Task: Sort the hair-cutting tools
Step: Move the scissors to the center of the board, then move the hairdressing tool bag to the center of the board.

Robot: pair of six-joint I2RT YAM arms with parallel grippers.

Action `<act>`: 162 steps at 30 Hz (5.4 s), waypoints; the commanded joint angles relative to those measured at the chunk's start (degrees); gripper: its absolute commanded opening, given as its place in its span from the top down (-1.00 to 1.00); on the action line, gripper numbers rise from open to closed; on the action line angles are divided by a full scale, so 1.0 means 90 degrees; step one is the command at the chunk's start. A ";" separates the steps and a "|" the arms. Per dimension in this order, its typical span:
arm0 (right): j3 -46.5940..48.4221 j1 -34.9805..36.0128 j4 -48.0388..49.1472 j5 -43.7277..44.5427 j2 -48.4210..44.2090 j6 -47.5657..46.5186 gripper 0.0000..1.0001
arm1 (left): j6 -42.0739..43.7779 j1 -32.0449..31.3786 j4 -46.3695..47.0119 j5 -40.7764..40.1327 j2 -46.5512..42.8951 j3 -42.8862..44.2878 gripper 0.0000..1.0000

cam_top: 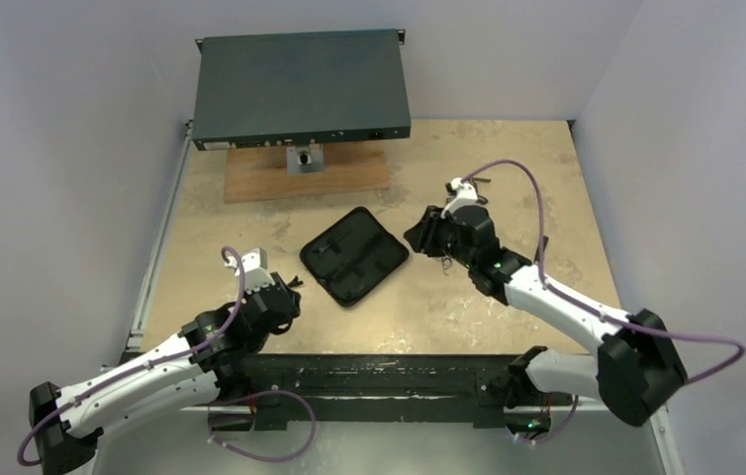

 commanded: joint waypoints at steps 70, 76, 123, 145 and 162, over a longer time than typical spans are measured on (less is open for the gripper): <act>-0.1430 -0.0369 -0.1740 0.0996 0.0232 0.1736 0.86 | 0.0175 0.0437 0.2780 0.0902 0.2467 0.0041 -0.26; -0.1549 -0.0208 -0.2043 0.1150 -0.0254 0.1937 0.71 | 0.0224 0.0452 0.2805 0.0957 0.2597 0.0107 -0.26; -0.0407 -0.0256 -0.0443 -0.0178 0.0398 0.1592 0.11 | 0.0292 0.1056 0.2158 0.1155 0.1921 0.0142 -0.26; -0.0515 0.0036 0.1474 -0.1032 0.2396 0.3205 0.03 | 0.0102 0.1132 0.1067 0.0956 0.0892 -0.0016 -0.25; -0.0428 0.0019 0.0403 -0.0781 0.2018 0.1725 0.74 | 0.0078 0.1138 0.1025 0.0931 0.0823 -0.0112 -0.25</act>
